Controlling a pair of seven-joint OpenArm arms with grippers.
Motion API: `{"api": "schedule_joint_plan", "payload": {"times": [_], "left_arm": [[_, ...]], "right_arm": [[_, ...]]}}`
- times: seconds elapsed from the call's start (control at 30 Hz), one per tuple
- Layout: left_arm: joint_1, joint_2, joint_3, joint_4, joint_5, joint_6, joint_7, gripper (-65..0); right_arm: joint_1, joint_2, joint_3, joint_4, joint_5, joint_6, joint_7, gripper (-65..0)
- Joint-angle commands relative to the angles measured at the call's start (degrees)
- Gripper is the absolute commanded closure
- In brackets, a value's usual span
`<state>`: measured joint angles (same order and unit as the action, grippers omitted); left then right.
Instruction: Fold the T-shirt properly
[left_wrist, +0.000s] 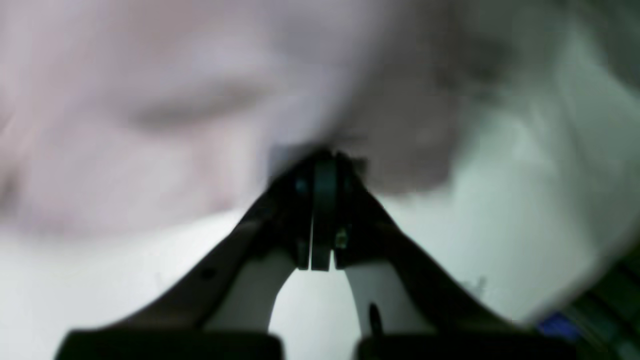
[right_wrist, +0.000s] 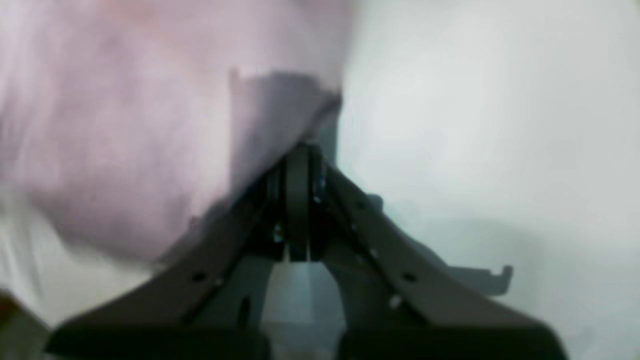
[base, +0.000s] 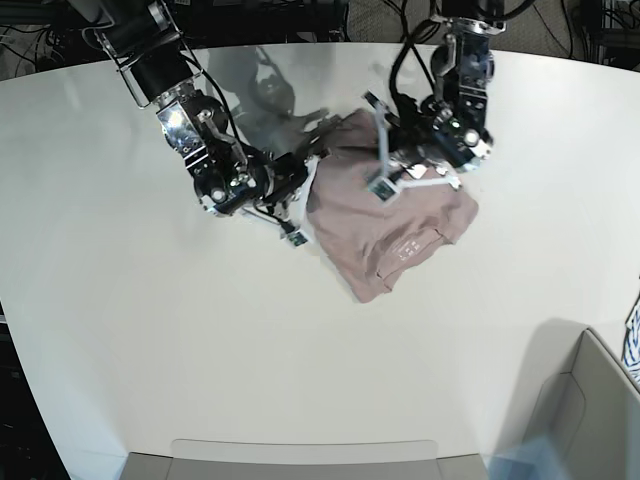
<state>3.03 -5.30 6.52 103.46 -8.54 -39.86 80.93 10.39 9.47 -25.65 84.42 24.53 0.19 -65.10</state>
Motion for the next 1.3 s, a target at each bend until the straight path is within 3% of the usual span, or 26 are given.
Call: {"api": "schedule_joint_plan", "payload": {"times": [0.0, 0.23, 0.37, 0.57, 0.7, 0.83, 1.03, 1.27], "left_arm": [[-1.6, -1.0, -1.9, 1.3, -0.8, -0.1, -0.9, 0.0], [-1.2, -2.0, -6.7, 5.8, -1.1, -0.1, -0.9, 0.0], [-0.1, -1.1, -6.8, 10.6, -1.1, -0.1, -0.9, 0.0], [-1.2, 4.8, -4.9, 10.6, -1.1, -0.1, -0.9, 0.0], [-3.8, 5.1, -0.5, 7.3, -0.9, -0.1, -0.9, 0.0], [-3.9, 4.7, -0.3, -0.4, -0.7, -0.1, -0.9, 0.0], [-4.3, -3.4, 0.1, -13.5, -0.7, -0.1, -9.1, 0.0], [-9.0, -14.6, -0.3, -16.6, -0.7, -0.1, -10.3, 0.0]], "right_arm": [[0.2, 0.2, 0.0, 2.2, 0.1, 0.1, 0.0, 0.0], [-3.4, 0.9, 0.3, 11.9, 0.1, 0.1, -0.4, 0.0], [-7.0, 3.8, 1.6, 16.6, 0.1, 0.0, -0.4, 0.0], [-16.2, 3.5, 19.4, 24.2, 0.0, 0.0, -0.4, 0.0], [-21.3, 4.1, 27.6, 28.9, 0.0, 0.1, -0.4, 0.0], [-26.6, 7.5, 31.0, 30.5, 0.0, 0.1, -0.3, 0.0], [-32.8, 8.3, 35.3, 30.5, 0.0, 0.4, 0.0, 0.0], [-34.6, 8.3, 35.2, 30.7, 0.0, 0.5, 0.0, 0.0]]}}
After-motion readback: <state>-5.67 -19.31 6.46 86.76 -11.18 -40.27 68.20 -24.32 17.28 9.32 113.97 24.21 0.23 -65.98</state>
